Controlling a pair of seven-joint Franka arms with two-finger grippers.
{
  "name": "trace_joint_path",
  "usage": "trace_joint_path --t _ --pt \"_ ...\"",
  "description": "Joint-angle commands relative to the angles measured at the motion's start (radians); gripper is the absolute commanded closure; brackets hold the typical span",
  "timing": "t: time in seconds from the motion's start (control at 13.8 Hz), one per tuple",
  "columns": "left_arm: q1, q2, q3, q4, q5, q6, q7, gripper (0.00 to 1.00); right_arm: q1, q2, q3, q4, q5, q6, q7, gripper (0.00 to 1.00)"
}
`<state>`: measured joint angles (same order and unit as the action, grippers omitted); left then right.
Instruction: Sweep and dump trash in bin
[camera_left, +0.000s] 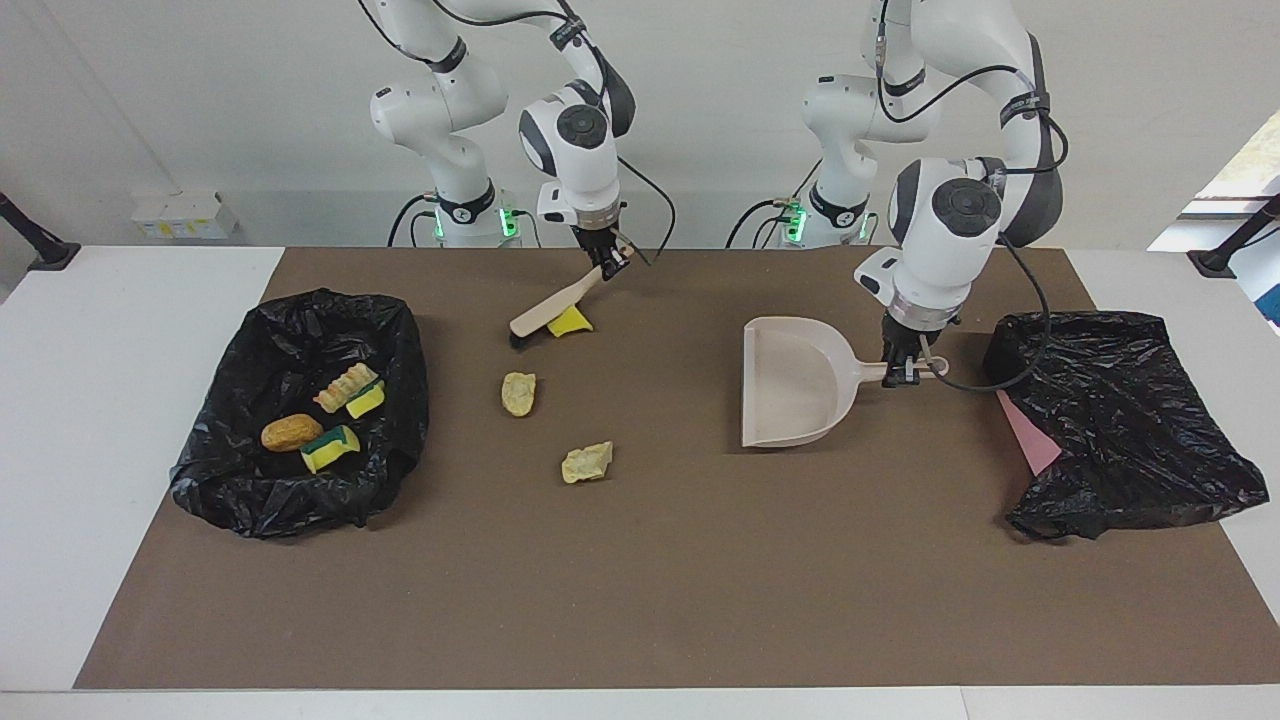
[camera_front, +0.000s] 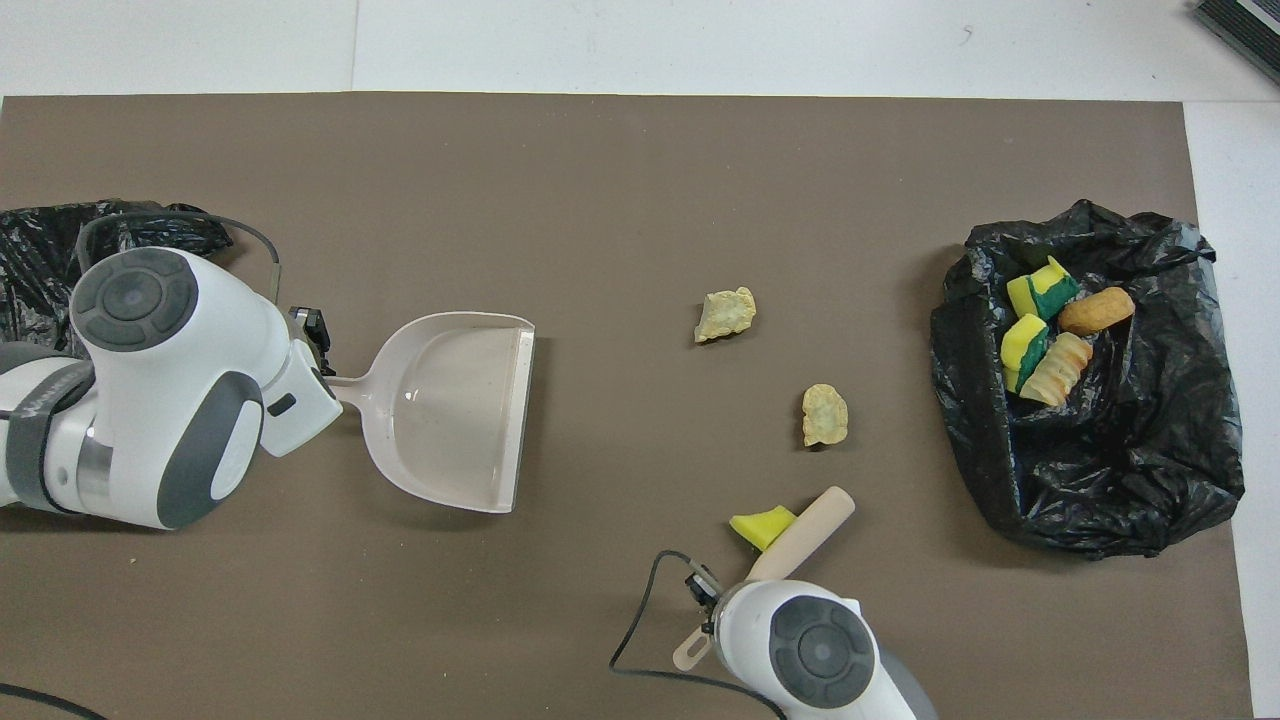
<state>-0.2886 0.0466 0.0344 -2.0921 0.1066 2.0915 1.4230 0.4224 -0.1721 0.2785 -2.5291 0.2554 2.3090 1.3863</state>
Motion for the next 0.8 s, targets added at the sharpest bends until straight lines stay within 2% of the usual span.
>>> trace_joint_path --t 0.0,0.29,0.51,0.73 --pt "-0.069 -0.051 0.012 -0.074 0.018 0.044 -0.096 1.0 -0.094 0.167 0.008 0.174 0.008 0.032 -0.113 1.0" --pt "-0.139 -0.06 0.012 -0.129 0.018 0.094 -0.229 1.0 -0.138 0.325 0.004 0.355 -0.027 0.043 -0.158 1.0" --pt "-0.158 -0.06 0.012 -0.141 0.018 0.111 -0.303 1.0 -0.155 0.377 0.004 0.485 -0.093 -0.017 -0.158 1.0" --pt "-0.158 -0.06 0.012 -0.141 0.018 0.11 -0.344 1.0 -0.166 0.401 0.004 0.602 -0.13 -0.152 -0.164 1.0"
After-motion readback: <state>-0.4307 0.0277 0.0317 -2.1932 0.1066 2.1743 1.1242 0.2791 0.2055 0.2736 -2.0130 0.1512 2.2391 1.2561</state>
